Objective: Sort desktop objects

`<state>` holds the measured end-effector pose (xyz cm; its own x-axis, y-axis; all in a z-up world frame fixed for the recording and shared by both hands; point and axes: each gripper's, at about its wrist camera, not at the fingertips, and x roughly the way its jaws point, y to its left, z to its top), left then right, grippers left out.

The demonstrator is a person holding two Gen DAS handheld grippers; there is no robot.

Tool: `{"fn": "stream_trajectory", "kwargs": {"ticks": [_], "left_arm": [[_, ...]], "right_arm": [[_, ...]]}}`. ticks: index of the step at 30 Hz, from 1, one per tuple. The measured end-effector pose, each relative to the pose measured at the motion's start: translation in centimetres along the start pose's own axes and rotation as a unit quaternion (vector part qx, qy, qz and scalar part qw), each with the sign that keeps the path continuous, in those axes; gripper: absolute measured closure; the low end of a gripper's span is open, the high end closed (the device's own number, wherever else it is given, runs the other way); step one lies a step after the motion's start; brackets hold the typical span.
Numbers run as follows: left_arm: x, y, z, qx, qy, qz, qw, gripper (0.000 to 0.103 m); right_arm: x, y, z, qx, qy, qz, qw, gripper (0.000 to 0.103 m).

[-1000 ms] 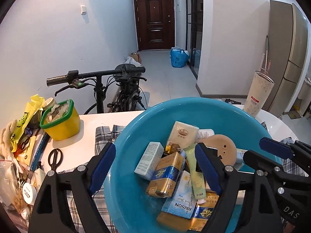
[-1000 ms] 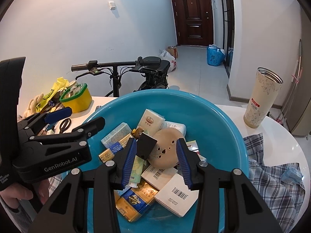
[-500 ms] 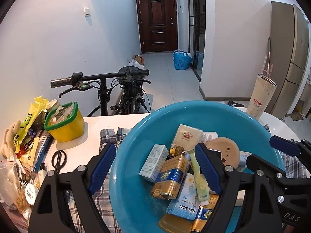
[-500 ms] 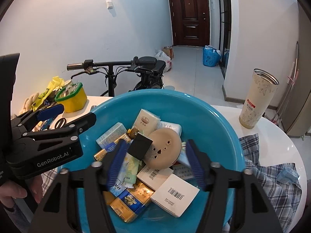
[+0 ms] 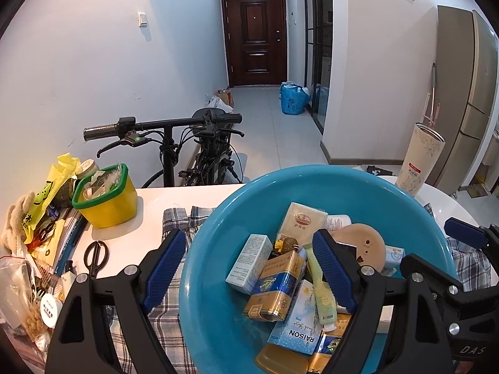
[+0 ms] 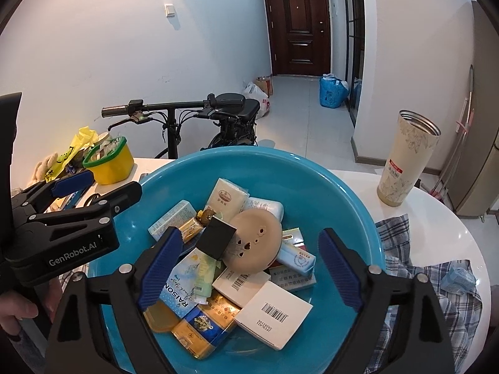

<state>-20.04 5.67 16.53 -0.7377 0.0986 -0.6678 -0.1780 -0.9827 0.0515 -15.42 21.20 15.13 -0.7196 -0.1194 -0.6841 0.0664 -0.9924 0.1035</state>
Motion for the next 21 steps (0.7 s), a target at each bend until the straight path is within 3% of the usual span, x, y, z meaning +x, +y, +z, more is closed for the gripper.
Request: {"fn": "stream_trajectory", "kwargs": {"ticks": [12, 16, 21], "left_arm": [[-1.5, 0.3, 0.4, -0.011, -0.036, -0.01, 0.9993, 0.018], [-3.4, 0.5, 0.6, -0.014, -0.079, -0.012, 0.9967, 0.018], [-6.9, 1.2, 0.7, -0.023, -0.159, -0.011, 0.987, 0.017]], "right_arm": [[-1.6, -0.9, 0.4, 0.018, -0.034, 0.003, 0.999, 0.009], [-3.4, -1.6, 0.7, 0.042, -0.072, -0.002, 0.996, 0.009], [-6.7, -1.4, 0.9, 0.034, -0.149, -0.021, 0.988, 0.009]]}}
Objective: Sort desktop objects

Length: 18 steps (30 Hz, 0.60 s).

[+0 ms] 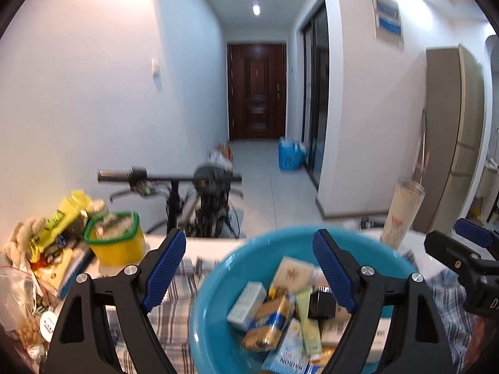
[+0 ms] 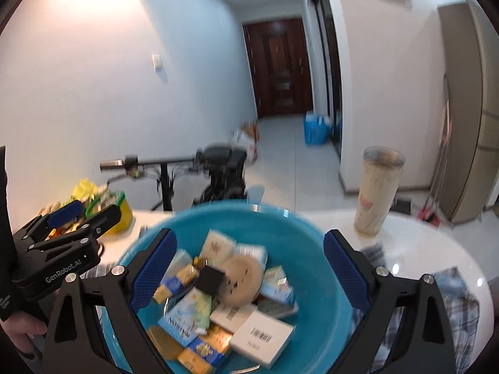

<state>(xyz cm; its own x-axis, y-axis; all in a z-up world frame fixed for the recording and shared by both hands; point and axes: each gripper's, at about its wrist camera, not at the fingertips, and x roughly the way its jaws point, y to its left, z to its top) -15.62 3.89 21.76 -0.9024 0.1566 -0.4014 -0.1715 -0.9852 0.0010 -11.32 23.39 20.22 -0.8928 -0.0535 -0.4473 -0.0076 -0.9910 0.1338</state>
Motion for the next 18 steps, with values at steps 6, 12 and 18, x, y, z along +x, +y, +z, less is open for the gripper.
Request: {"fn": "stream_trajectory", "kwargs": {"ticks": [6, 12, 18], "left_arm": [[-5.2, 1.3, 1.3, -0.027, -0.116, 0.004, 0.9929, 0.0], [-10.3, 1.1, 1.9, -0.006, -0.199, 0.042, 0.979, 0.0], [-15.1, 1.6, 2.1, -0.024, -0.246, 0.017, 0.9688, 0.0]], "right_arm": [[-4.0, 0.4, 1.2, 0.0, -0.088, 0.001, 0.996, 0.009], [-8.4, 1.6, 1.9, -0.017, -0.155, -0.014, 0.988, 0.007], [-12.9, 3.2, 1.8, -0.038, -0.218, -0.016, 0.975, 0.0]]}}
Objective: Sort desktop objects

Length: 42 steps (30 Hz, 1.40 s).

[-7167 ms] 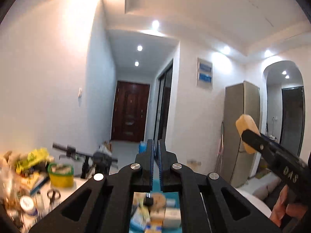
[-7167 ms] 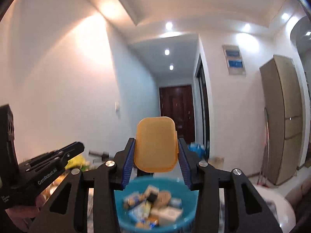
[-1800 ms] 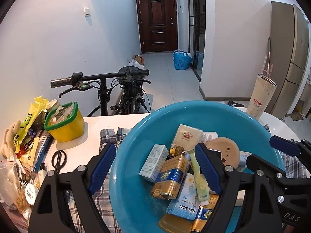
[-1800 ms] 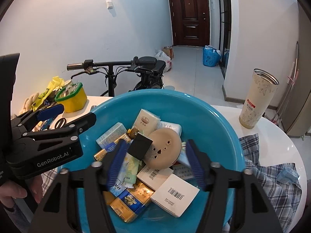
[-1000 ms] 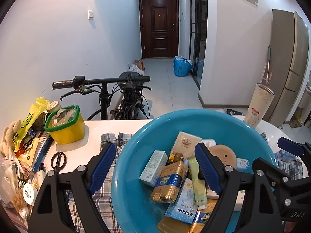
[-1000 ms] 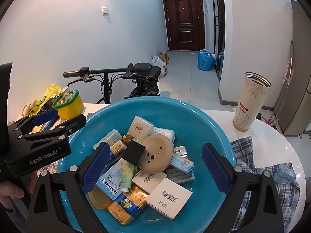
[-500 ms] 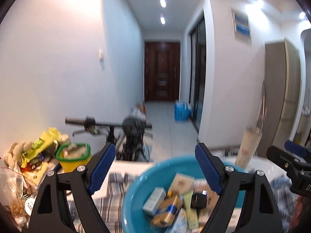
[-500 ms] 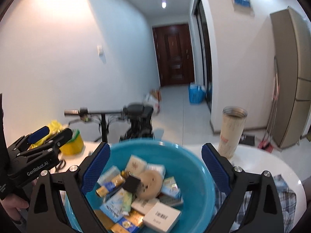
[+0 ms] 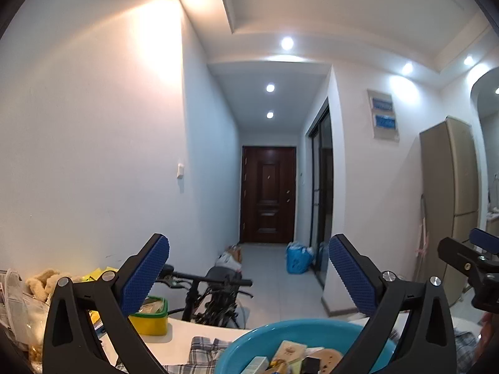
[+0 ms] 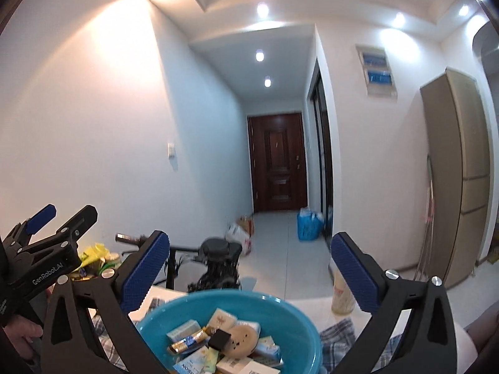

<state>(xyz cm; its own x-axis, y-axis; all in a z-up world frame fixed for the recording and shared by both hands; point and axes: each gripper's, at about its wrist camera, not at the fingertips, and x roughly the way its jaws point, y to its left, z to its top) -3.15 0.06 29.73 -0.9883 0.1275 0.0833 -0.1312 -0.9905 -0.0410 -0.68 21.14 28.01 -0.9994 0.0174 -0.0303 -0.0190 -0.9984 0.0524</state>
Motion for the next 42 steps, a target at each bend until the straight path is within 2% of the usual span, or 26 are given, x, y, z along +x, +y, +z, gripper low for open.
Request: {"fn": "stream_trajectory", "kwargs": {"ticks": [6, 10, 12, 16, 21, 24, 26, 29, 31, 33, 36, 39, 42], "left_arm": [[-4.0, 0.4, 2.0, 0.008, -0.039, -0.006, 0.9992, 0.0], [-6.0, 1.6, 2.8, -0.03, -0.063, -0.015, 0.9974, 0.0], [-6.7, 1.8, 3.2, -0.04, -0.061, -0.022, 0.9971, 0.0], [-7.8, 1.6, 3.8, -0.023, -0.053, -0.018, 0.9982, 0.0], [-10.2, 1.6, 4.4, -0.02, -0.068, -0.025, 0.9972, 0.0], [-12.5, 1.7, 4.8, -0.028, -0.092, -0.028, 0.995, 0.0], [-13.2, 1.5, 5.0, -0.024, -0.093, -0.027, 0.995, 0.0], [-13.5, 0.6, 4.8, 0.006, -0.077, -0.023, 0.9967, 0.0], [-13.0, 0.1, 3.9, 0.026, -0.034, -0.018, 0.9989, 0.0], [-13.0, 0.0, 2.6, 0.035, 0.005, -0.03, 0.9989, 0.0], [-13.4, 0.2, 0.6, 0.026, 0.036, -0.035, 0.9984, 0.0], [-14.1, 1.0, -2.2, -0.005, 0.071, -0.045, 0.9964, 0.0], [-14.7, 0.9, -5.4, -0.001, 0.13, -0.037, 0.9908, 0.0]], "right_arm": [[-3.4, 0.4, 1.3, 0.005, -0.047, -0.006, 0.999, 0.0], [-5.7, 1.0, 2.0, -0.002, -0.075, -0.011, 0.997, 0.0], [-6.5, 1.2, 2.2, -0.003, -0.086, -0.013, 0.996, 0.0], [-7.7, 1.9, 2.4, -0.007, -0.102, -0.01, 0.995, 0.0], [-9.6, 2.6, 2.9, -0.013, -0.115, -0.004, 0.993, 0.0], [-11.9, 2.8, 3.1, -0.013, -0.144, 0.004, 0.99, 0.0], [-13.2, 3.0, 3.2, -0.008, -0.161, 0.001, 0.987, 0.0], [-13.2, 3.6, 3.3, -0.023, -0.128, -0.013, 0.991, 0.0], [-12.9, 3.6, 2.9, -0.034, -0.101, -0.013, 0.994, 0.0], [-12.4, 3.6, 1.8, -0.035, -0.073, -0.013, 0.997, 0.0], [-12.0, 3.5, -0.8, -0.039, -0.024, -0.005, 0.999, 0.0], [-11.9, 3.0, -4.4, -0.033, 0.025, -0.001, 0.999, 0.0], [-11.6, 2.3, -8.2, -0.011, 0.079, 0.006, 0.997, 0.0]]}}
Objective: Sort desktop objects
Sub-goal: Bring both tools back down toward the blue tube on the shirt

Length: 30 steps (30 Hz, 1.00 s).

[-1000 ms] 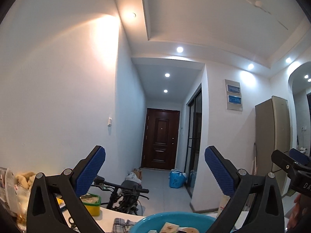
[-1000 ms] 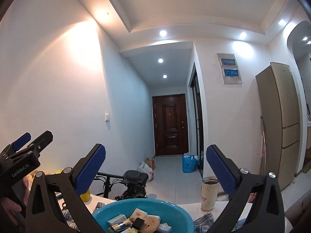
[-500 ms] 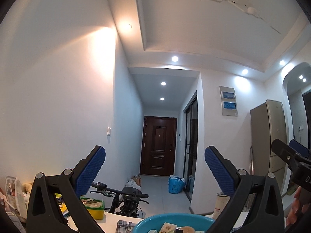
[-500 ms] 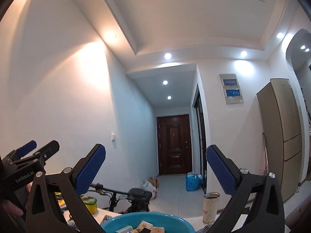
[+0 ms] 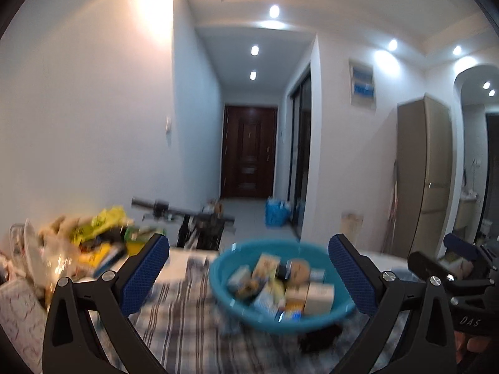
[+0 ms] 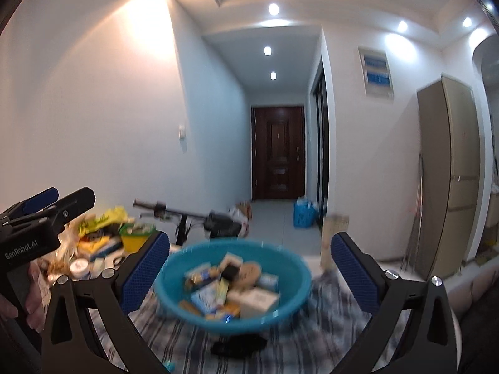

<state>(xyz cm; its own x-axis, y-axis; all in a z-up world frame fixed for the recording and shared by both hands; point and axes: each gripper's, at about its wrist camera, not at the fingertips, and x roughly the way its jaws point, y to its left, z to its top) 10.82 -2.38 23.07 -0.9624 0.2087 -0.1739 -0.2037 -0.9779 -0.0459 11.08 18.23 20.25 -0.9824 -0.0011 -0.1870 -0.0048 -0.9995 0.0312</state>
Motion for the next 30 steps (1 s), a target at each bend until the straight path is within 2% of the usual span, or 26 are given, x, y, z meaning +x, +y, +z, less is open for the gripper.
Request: {"fn": "stream_trajectory", "kwargs": {"ticks": [4, 8, 10, 14, 19, 22, 28, 29, 30], "left_arm": [[0.7, -1.0, -4.7, 0.029, 0.067, 0.012, 0.9973, 0.0], [2.7, -1.5, -8.6, 0.038, 0.143, -0.008, 0.989, 0.0], [3.8, -1.7, -10.0, 0.04, 0.163, -0.014, 0.9858, 0.0], [4.8, -1.9, -12.1, 0.036, 0.195, -0.03, 0.9796, 0.0], [5.8, -1.9, -14.3, 0.039, 0.234, -0.034, 0.9709, 0.0], [6.7, -1.6, -15.4, 0.037, 0.257, -0.03, 0.9653, 0.0], [7.3, -2.1, -16.3, 0.044, 0.272, -0.041, 0.9604, 0.0], [7.4, -2.3, -16.4, 0.048, 0.273, -0.042, 0.9598, 0.001], [7.6, -2.3, -16.6, 0.047, 0.275, -0.044, 0.9593, 0.008]], "right_arm": [[1.1, -0.8, -4.0, 0.029, 0.057, 0.014, 0.998, 0.0], [1.9, -1.1, -7.6, 0.059, 0.112, 0.033, 0.991, 0.0], [1.8, -1.5, -8.7, 0.072, 0.124, 0.029, 0.989, 0.0], [2.4, -1.9, -10.9, 0.086, 0.156, 0.027, 0.984, 0.0], [3.0, -1.5, -13.9, 0.075, 0.204, 0.023, 0.976, 0.0], [2.9, -1.5, -14.6, 0.069, 0.215, 0.021, 0.974, 0.0], [3.0, -1.0, -14.9, 0.043, 0.222, 0.014, 0.974, 0.0], [3.2, -1.0, -15.0, 0.042, 0.225, 0.017, 0.973, 0.0], [3.3, -0.9, -15.1, 0.039, 0.228, 0.019, 0.973, 0.0]]}}
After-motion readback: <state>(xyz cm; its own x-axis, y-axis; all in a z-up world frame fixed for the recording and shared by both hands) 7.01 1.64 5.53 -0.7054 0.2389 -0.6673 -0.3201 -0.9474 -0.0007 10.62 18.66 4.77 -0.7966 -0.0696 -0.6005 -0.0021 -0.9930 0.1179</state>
